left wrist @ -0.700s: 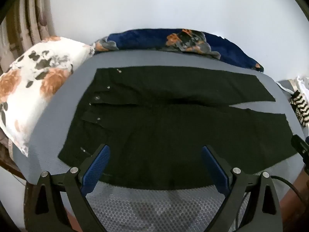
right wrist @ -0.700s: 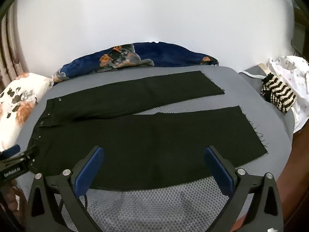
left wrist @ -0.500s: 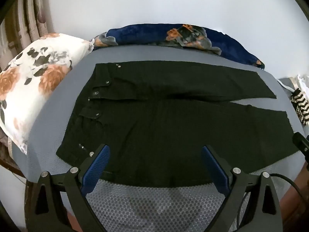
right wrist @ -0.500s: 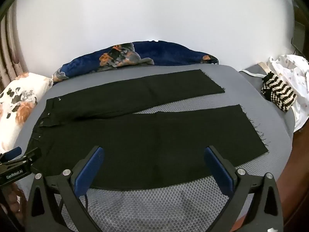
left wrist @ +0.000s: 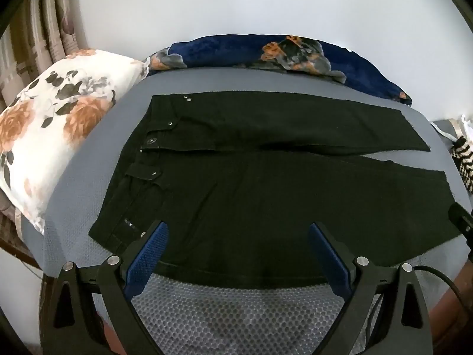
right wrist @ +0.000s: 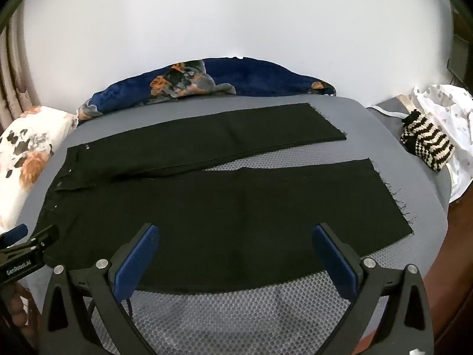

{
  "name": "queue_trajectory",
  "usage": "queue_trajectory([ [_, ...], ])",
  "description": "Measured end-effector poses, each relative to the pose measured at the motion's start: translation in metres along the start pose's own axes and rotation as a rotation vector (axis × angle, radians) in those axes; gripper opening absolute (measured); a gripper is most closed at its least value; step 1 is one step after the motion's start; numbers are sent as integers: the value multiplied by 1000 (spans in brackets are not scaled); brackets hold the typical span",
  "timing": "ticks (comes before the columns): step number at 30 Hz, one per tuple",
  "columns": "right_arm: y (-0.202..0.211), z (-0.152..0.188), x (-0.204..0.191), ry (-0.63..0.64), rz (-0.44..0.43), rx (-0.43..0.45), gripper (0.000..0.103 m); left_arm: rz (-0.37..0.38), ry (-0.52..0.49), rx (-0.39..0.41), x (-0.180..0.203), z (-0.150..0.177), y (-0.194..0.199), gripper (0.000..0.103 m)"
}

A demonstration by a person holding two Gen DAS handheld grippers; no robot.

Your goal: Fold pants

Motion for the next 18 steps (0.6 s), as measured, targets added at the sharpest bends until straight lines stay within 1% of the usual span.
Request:
queue_trajectory([
  [7, -3, -2, -1, -2, 6, -10, 103, -1, 1, -6, -3, 0, -3, 95],
  [18, -3, -6, -3, 12, 21, 1, 103, -13, -1, -6, -1, -1, -5, 95],
])
Point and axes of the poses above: each gripper's, at about its wrist camera, not at the fingertips, and y roughly against the way its jaws point, x to its right, z to its underside, the point moved 4 cm from there along -y, roughly the way its jaws point, and after that the axes turned 15 degrees about z, right-handed, at the moved point
